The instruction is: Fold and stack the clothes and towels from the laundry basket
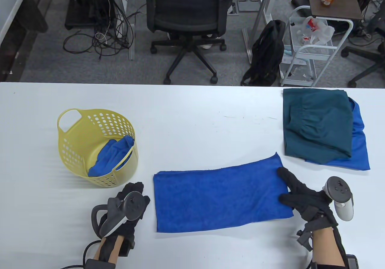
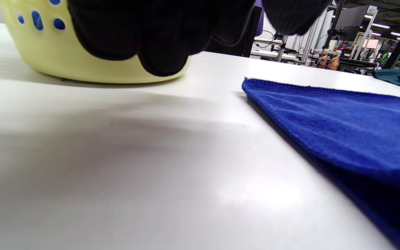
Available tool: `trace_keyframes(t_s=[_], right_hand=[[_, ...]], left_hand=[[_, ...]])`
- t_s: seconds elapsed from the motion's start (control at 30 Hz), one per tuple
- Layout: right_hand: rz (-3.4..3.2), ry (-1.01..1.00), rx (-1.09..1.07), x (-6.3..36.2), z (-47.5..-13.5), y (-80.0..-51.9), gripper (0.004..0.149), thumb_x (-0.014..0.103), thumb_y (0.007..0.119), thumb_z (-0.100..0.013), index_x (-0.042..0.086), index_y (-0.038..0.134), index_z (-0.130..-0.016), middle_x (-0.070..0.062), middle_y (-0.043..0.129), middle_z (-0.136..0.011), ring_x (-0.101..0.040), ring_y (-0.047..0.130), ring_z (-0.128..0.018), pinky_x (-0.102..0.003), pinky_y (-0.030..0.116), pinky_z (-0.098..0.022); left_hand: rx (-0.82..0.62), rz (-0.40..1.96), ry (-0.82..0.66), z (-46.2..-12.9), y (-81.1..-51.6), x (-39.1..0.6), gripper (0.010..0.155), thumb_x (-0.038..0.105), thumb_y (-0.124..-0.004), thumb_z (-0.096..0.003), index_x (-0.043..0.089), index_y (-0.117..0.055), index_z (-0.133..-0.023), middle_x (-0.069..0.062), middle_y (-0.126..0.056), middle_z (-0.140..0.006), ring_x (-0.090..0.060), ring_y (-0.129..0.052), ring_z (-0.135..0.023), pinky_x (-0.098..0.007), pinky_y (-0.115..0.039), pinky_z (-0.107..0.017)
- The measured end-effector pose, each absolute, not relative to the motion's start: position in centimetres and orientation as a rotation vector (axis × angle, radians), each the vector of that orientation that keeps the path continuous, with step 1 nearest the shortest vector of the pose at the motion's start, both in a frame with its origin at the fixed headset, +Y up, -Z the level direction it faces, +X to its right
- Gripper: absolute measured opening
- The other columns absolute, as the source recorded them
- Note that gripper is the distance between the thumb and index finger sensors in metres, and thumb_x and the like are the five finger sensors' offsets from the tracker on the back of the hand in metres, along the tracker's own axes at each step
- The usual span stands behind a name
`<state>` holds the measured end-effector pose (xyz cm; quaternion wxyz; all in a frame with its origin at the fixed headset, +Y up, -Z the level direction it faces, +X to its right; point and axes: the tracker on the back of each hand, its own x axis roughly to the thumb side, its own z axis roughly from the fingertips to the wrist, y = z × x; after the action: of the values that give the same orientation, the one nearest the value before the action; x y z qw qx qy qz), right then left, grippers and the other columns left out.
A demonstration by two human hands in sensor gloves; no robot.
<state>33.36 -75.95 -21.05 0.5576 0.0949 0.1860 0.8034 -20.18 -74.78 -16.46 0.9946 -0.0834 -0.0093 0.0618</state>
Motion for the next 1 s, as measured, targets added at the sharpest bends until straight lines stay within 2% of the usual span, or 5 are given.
trace_keyframes(t_s=[0.13,0.3,0.5,0.73,1.0], right_hand=[[2.022,0.478,0.062,34.5,-20.9,-76.9,0.079,0.013,0.083,-0.057,0.007,0.034,-0.118,-0.023,0.027,-0.12,-0.023,0.091,-0.046,-0.037,0.083,-0.037],[2.607,0.376,-0.208,34.4,-19.2,-70.8,0.081,0.011,0.085,-0.055,0.004,0.036,-0.119,-0.026,0.03,-0.12,-0.023,0.091,-0.043,-0.038,0.083,-0.034],[2.757,0.243,0.197,22.9,-18.6,-65.5,0.083,0.014,0.085,-0.057,-0.001,0.031,-0.119,-0.031,0.026,-0.119,-0.022,0.092,-0.044,-0.036,0.084,-0.035],[2.945,0.747,0.449,6.6,-20.5,-73.4,0.086,0.017,0.082,-0.059,-0.005,0.023,-0.117,-0.035,0.02,-0.117,-0.019,0.091,-0.047,-0.035,0.084,-0.037],[2.898,0.889,0.443,4.8,-20.8,-76.5,0.084,0.017,0.08,-0.061,-0.004,0.021,-0.117,-0.035,0.018,-0.116,-0.022,0.09,-0.052,-0.037,0.083,-0.041]], left_hand=[[-0.177,0.111,-0.024,-16.5,-74.9,-20.2,0.069,0.053,-0.069,-0.0588,0.017,-0.059,-0.116,-0.019,-0.071,-0.115,-0.035,-0.089,-0.094,-0.054,-0.079,-0.067],[-0.172,0.133,-0.029,-16.7,-74.8,-20.5,0.068,0.053,-0.069,-0.0589,0.017,-0.059,-0.116,-0.019,-0.071,-0.115,-0.035,-0.089,-0.095,-0.054,-0.079,-0.067],[-0.153,0.151,-0.043,-16.7,-74.5,-20.7,0.069,0.053,-0.069,-0.0587,0.017,-0.059,-0.117,-0.019,-0.071,-0.116,-0.035,-0.089,-0.095,-0.054,-0.079,-0.067],[-0.148,0.157,-0.058,-16.4,-74.2,-20.7,0.069,0.053,-0.069,-0.0587,0.017,-0.059,-0.117,-0.019,-0.071,-0.116,-0.035,-0.089,-0.095,-0.054,-0.079,-0.067],[-0.155,0.128,-0.054,-16.4,-74.1,-20.8,0.069,0.053,-0.069,-0.0589,0.017,-0.059,-0.117,-0.019,-0.07,-0.116,-0.035,-0.089,-0.095,-0.054,-0.078,-0.067]])
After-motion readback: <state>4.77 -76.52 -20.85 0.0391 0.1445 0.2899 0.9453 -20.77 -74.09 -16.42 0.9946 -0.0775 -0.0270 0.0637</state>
